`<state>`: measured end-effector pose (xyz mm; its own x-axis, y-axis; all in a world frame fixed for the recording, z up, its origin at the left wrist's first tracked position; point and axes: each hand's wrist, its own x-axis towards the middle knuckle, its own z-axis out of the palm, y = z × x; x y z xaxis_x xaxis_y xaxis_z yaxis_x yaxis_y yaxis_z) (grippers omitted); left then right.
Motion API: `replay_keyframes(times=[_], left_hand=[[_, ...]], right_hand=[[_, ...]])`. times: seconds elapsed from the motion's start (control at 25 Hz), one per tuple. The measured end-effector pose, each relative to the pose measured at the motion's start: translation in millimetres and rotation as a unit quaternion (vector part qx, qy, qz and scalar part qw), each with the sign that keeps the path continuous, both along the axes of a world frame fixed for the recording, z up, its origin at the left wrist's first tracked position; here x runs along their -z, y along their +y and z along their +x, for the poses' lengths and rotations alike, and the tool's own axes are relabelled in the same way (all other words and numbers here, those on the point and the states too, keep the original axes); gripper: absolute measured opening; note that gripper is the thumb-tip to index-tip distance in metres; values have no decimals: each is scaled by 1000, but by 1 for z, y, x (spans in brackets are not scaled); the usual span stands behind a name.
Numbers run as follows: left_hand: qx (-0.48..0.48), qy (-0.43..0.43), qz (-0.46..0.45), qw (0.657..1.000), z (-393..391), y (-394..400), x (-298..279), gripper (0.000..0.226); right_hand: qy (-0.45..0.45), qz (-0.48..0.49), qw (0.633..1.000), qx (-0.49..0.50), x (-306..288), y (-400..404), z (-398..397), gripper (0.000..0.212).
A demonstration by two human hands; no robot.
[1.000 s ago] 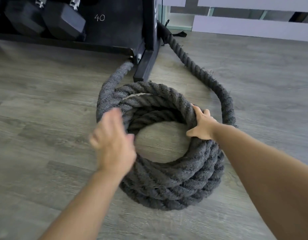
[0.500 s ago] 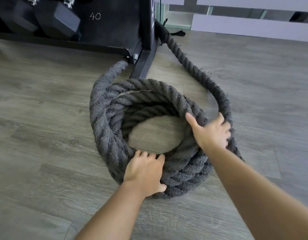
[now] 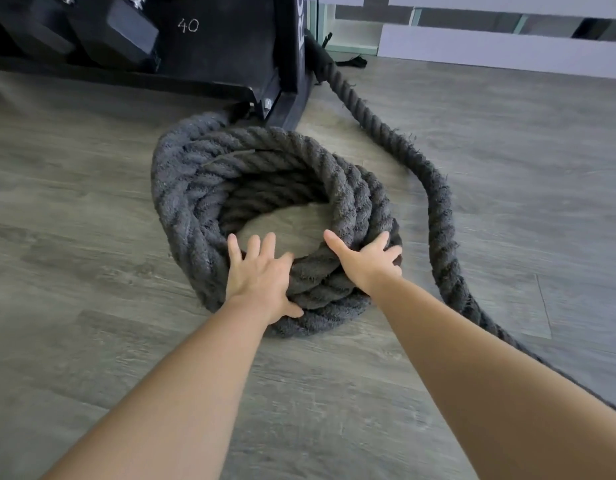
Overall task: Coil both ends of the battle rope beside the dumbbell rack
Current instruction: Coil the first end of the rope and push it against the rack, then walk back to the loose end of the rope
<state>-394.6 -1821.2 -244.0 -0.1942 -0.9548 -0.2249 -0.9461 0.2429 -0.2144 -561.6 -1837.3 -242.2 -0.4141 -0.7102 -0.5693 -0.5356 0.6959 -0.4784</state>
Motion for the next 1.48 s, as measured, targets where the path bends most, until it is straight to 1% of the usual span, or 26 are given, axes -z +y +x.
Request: replay_keyframes(times=[0.08,0.16,0.24,0.32,0.44,0.52,0.64,0.68,0.76,0.84,0.88,1.04,1.08,1.16,1.2,1.24,1.32,1.36,1.4,1.48], left_hand=[[-55,16,10,998,-6,9,-4,122],[-75,46,12,996,-9,20,-10,138],[-50,90,-9,995,-8,35,-16,137],[-33,118,-18,992,1,48,-22,122],[-40,143,40,988,11,68,-29,107],[-52,210,73,974,10,79,-34,93],[-71,321,82,941,10,86,-48,57],[-68,336,74,936,11,86,-57,46],[-59,334,53,939,13,82,-80,26],[-61,321,35,944,14,79,-113,15],[-60,317,18,946,15,77,-130,18],[-24,287,-58,956,33,73,-202,52],[-11,279,-77,957,40,73,-220,54],[11,271,-125,954,54,70,-259,45],[20,260,-148,954,63,69,-283,45],[28,238,-155,958,71,68,-307,55],[28,212,-137,967,86,66,-357,77],[25,210,-121,970,94,68,-384,82],[16,223,-105,969,104,71,-415,82],[-14,280,-69,957,123,79,-472,81]], right_hand=[[60,-45,996,-57,-9,13,7,125],[100,-109,979,-139,-18,26,18,113],[107,-141,963,-201,-27,34,27,101],[102,-138,961,-216,-34,38,28,91],[99,-121,963,-221,-40,51,21,79],[77,-100,965,-230,-41,61,11,67],[63,-106,967,-223,-56,77,0,41],[70,-112,966,-223,-65,79,-1,35],[93,-127,961,-226,-89,80,-2,29],[112,-150,955,-228,-118,77,0,27],[119,-165,952,-229,-133,75,3,30],[139,-218,936,-240,-201,70,13,50],[143,-225,933,-243,-218,70,15,51],[164,-245,921,-256,-254,69,21,48],[177,-254,913,-265,-276,69,26,46],[189,-264,905,-274,-300,69,33,45],[201,-277,894,-289,-354,69,48,47],[201,-283,892,-289,-383,70,57,52],[198,-288,894,-281,-416,75,67,57],[211,-289,896,-262,-473,85,84,66]])
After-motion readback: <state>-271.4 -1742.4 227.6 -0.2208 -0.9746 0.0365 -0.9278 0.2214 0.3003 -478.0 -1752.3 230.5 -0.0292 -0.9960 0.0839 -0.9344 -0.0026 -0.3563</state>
